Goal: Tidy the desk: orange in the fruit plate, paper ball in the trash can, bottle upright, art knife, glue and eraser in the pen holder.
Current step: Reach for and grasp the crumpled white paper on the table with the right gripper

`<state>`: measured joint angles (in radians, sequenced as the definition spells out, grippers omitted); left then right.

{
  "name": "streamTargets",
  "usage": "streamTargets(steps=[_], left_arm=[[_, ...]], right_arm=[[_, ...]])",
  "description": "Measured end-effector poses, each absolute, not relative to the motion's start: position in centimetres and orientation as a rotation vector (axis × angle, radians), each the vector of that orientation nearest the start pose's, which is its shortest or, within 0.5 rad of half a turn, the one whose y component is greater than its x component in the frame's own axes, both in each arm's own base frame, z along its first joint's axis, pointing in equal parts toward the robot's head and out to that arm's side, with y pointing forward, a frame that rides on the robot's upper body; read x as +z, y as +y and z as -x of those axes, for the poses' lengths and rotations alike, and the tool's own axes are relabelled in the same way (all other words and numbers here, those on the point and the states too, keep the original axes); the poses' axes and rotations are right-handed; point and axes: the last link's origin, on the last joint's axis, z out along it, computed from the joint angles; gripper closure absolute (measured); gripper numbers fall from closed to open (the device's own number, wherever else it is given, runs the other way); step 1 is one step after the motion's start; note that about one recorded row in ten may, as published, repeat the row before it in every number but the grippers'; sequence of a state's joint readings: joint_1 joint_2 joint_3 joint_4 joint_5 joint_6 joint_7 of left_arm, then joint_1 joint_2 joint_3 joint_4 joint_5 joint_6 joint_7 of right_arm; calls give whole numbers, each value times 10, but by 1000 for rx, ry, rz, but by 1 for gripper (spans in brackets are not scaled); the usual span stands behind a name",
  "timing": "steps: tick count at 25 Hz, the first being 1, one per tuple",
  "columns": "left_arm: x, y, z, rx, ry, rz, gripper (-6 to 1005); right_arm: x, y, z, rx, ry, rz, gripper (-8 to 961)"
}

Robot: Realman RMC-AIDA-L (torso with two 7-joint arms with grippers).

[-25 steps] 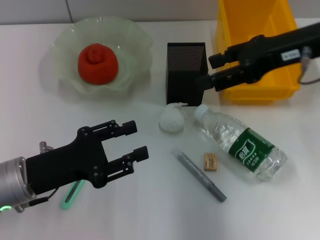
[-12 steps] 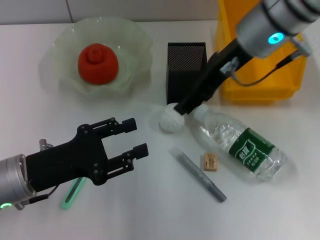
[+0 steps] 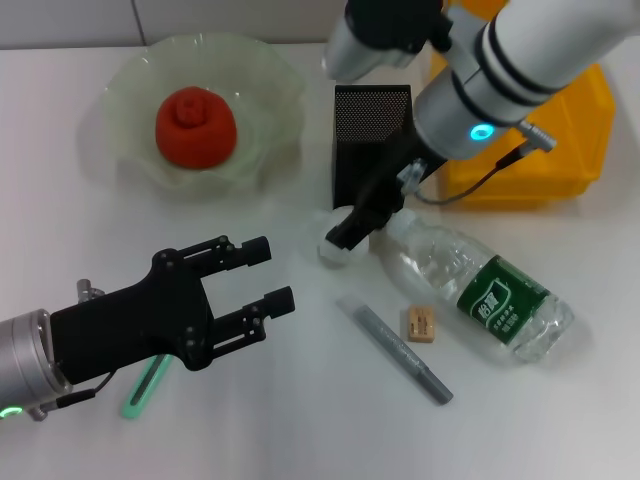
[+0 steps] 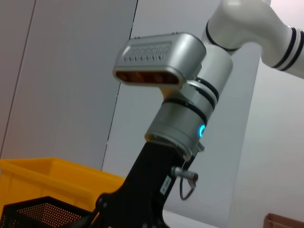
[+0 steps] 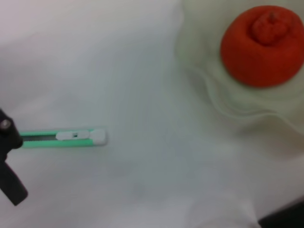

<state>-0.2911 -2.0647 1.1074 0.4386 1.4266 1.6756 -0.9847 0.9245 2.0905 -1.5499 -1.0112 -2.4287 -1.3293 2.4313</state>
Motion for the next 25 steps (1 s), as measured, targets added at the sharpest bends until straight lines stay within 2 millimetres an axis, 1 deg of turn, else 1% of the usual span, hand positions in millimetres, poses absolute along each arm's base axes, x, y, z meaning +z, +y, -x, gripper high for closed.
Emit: streamTargets(steps=[3,12,19,25], left_arm=[[-32,244,276,-1133,-471,2626,391],[-33,245,276,-1126,-473,2625,391],[-34,246,276,-1123,-474,2625,392],[-34,245,277,-1120,-485,2623,392]], right_arm=[[-80,385,-104,-466,474,2838,168],[-89,385,-110,-485,448,2822,168],[-97,383,-112,-448,458,2835,169],[-105,381,-117,-473,424,2829,169]])
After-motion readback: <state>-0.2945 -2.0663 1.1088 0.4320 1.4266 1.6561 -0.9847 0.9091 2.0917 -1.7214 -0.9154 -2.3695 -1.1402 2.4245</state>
